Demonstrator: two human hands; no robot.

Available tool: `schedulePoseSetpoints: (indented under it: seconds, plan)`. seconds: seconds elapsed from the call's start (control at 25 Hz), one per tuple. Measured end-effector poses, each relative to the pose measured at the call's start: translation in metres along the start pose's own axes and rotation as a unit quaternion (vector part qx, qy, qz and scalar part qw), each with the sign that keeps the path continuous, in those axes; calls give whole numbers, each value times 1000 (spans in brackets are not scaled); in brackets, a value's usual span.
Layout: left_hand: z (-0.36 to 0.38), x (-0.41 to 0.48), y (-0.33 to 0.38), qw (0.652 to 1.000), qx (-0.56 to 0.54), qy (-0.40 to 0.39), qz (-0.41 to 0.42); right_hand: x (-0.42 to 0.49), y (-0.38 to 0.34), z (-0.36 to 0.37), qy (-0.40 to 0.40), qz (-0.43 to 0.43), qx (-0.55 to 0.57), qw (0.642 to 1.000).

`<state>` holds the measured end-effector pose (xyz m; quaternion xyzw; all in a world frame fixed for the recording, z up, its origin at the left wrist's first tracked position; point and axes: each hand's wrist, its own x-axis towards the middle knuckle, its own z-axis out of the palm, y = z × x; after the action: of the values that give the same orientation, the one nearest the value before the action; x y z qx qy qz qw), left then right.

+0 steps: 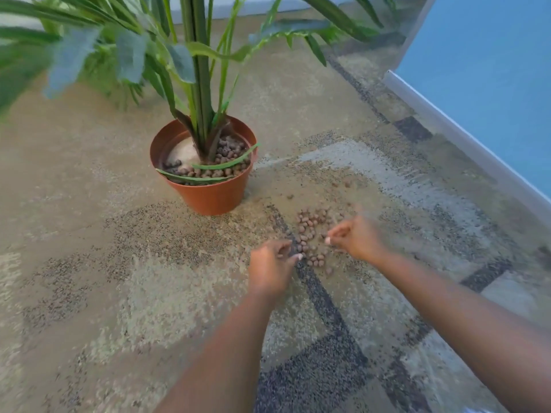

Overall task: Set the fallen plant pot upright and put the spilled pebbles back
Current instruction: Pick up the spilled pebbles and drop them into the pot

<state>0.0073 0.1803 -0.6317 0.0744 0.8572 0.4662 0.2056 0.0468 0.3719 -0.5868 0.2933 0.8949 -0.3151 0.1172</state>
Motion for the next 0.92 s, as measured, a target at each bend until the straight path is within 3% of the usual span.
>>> schedulePoseSetpoints:
  seconds: [0.12,0.24,0.36,0.64,0.76,0.92]
  plan:
    - [11,-1,-3,989,117,-82,47,-40,24,31,-42,6,-18,999]
    - [20,6,6,946,264,-136,133,-52,28,50,17,-5,-28,999]
    - [28,11,16,914,335,-172,149,-39,19,52,36,-28,-33,998]
    - [17,3,14,969,198,-113,99,-20,2,50,-33,-100,-81,991]
    - [10,2,12,996,40,-77,-23,-20,-4,53,-42,-70,29,996]
    - [-4,5,18,976,-164,-73,-125,-21,-14,52,-53,16,239,969]
